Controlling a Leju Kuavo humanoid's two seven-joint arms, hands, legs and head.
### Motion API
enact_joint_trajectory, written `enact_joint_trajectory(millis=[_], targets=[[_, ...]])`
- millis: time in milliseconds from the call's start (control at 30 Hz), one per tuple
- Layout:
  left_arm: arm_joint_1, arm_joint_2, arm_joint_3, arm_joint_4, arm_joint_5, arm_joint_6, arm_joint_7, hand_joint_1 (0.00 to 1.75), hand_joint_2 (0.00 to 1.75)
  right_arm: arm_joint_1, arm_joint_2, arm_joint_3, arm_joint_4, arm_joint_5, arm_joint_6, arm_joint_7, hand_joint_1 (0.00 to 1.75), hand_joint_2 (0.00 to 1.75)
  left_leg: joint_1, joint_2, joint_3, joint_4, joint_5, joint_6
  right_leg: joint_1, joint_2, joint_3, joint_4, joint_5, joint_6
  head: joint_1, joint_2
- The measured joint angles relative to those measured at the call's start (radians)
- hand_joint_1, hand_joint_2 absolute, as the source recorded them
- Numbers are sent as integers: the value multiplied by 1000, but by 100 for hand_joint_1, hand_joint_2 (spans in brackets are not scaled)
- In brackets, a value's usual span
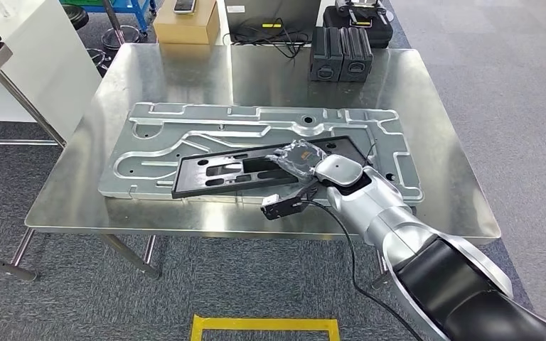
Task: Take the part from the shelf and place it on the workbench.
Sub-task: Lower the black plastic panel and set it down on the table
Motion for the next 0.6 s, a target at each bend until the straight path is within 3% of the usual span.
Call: enact_joint_trajectory(millis=[67, 133, 200, 233, 267, 333, 400, 467, 533, 600], targets=[[2, 1, 0, 0, -5, 12, -4, 0, 87, 3, -4, -3, 8, -17, -39, 20, 0, 0, 0, 1, -9, 33, -25, -8, -7, -1, 13, -16, 4, -6, 0, 0], [4, 1, 0, 1, -10, 26, -12, 0, 0, 6, -8, -14, 14, -38, -97, 42, 0, 0, 3, 2, -59, 145, -84, -17, -9, -1, 21, -22, 5, -11, 0, 0], [4, 2, 0, 1, -12, 33, -17, 0, 0, 14, -10, -31, 18, -61, -163, 54, 0, 0, 10, 2, -121, 265, -126, -27, -10, 0, 22, -21, 3, -11, 0, 0], [5, 2, 0, 1, -12, 34, -16, 0, 0, 19, -11, -43, 19, -75, -201, 53, 0, 0, 13, 3, -133, 281, -120, -31, -11, 0, 22, -19, 2, -10, 0, 0], [6, 2, 0, 1, -12, 35, -14, 0, 0, 25, -13, -59, 18, -96, -245, 47, 0, 0, 16, 3, -124, 254, -95, -34, -12, 1, 23, -17, 0, -7, 0, 0], [7, 2, 0, 1, -11, 36, -11, 0, 0, 31, -15, -101, 5, -154, -343, 11, 0, 0, 22, 5, -62, 119, -25, -38, -16, 3, 23, -7, -8, 2, 0, 0], [7, 2, 0, 1, -8, 39, -8, 0, 0, 34, -19, -159, -32, -236, -430, -64, 0, 0, 20, 4, -14, 20, 9, -30, -15, 4, 21, 3, -14, 12, 0, 0], [7, 2, 0, 1, -8, 41, -5, 0, 0, 47, -24, -222, -90, -338, -461, -156, 0, 0, 15, 1, -6, 6, 9, -16, -13, 5, 20, 5, -15, 22, 0, 0], [9, 1, 0, 1, -9, 41, -2, 0, 0, 83, -33, -292, -196, -490, -423, -258, 0, 0, 17, 0, -4, 2, 13, -2, -15, 4, 18, 12, -24, 33, 0, 0], [10, 1, 0, 1, -11, 40, 1, 0, 0, 136, -46, -372, -352, -690, -332, -346, 0, 0, 18, -1, -3, -4, 17, 10, -18, 4, -12, 81, -69, 43, 0, 0]])
